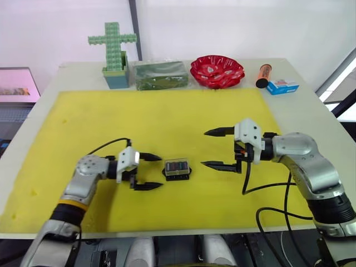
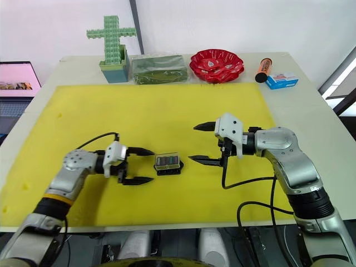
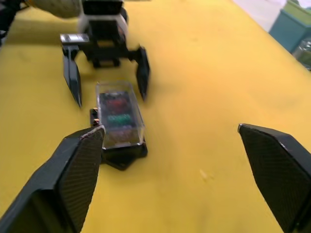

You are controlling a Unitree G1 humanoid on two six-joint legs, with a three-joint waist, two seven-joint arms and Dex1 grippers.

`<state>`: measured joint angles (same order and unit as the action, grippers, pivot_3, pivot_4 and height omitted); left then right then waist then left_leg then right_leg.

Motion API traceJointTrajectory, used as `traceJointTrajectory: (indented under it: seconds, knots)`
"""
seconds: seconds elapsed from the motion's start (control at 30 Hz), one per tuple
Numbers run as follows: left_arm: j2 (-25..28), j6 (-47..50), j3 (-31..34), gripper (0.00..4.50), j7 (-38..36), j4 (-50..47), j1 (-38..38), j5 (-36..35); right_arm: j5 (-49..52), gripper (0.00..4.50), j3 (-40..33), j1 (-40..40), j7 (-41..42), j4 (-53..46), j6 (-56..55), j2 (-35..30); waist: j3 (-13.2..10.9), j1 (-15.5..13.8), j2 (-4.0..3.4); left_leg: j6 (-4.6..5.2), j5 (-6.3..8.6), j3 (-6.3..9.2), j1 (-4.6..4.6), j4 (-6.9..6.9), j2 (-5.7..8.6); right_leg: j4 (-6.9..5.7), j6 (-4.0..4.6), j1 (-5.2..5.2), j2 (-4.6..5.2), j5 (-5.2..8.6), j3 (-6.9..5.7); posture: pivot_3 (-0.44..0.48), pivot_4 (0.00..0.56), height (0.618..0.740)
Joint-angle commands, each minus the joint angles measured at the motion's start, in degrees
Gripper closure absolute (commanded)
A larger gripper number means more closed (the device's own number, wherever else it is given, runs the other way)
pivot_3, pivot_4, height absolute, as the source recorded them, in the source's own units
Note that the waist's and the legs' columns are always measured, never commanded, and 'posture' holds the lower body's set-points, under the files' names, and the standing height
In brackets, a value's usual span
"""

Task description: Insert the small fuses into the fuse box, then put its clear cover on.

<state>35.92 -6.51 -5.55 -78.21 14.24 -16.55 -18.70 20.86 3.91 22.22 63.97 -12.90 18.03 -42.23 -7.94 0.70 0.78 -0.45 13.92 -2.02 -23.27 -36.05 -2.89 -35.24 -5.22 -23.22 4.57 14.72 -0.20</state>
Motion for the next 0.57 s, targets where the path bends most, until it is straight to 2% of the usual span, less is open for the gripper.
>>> traceJointTrajectory:
  seconds: [0.03,0.17,0.27,0.4,0.57]
  knots:
    - [5.0,4.0,7.1,0.00,2.5,-5.2,1.7,-3.3,-0.3,0.02,-3.0,-0.5,0.1,0.4,-2.1,-1.9,-0.1,0.0,0.01,0.00,0.00,0.00,-0.01,0.00,0.00,0.00,0.00,-0.01,0.01,0.00,0.00,0.000,0.150,0.740]
    - [10.4,14.2,13.5,0.00,9.0,-9.7,1.5,-4.9,1.4,0.02,-5.8,-1.0,-0.8,0.3,-0.1,-3.3,-0.3,-0.3,0.13,-0.01,0.00,0.03,-0.08,-0.04,0.01,0.01,0.00,-0.04,0.05,0.00,-0.01,0.000,0.150,0.740]
    - [12.4,17.6,16.2,0.00,11.8,-10.5,0.4,-5.3,2.3,0.02,-7.6,-1.6,-1.3,-0.1,1.1,-3.9,-0.3,-0.4,0.13,-0.01,0.00,0.00,-0.09,-0.05,0.05,0.06,0.00,0.00,0.13,0.00,-0.01,0.000,0.150,0.740]
    - [13.4,15.7,17.4,0.00,12.7,-8.0,-2.1,-3.9,1.4,0.02,-8.0,-2.7,0.0,0.8,0.1,-5.6,-0.3,-0.2,0.14,-0.01,0.00,-0.03,-0.09,-0.03,0.07,0.07,0.00,-0.01,0.11,0.00,-0.01,0.000,0.150,0.740]
    - [12.8,13.4,16.0,0.00,15.1,-6.3,-3.5,-0.9,2.6,0.02,-8.7,-1.2,-1.0,2.4,1.5,-5.1,-0.3,-0.1,0.14,-0.01,-0.01,-0.05,-0.08,-0.03,0.05,0.05,-0.02,-0.02,0.07,-0.01,-0.01,0.000,0.150,0.740]
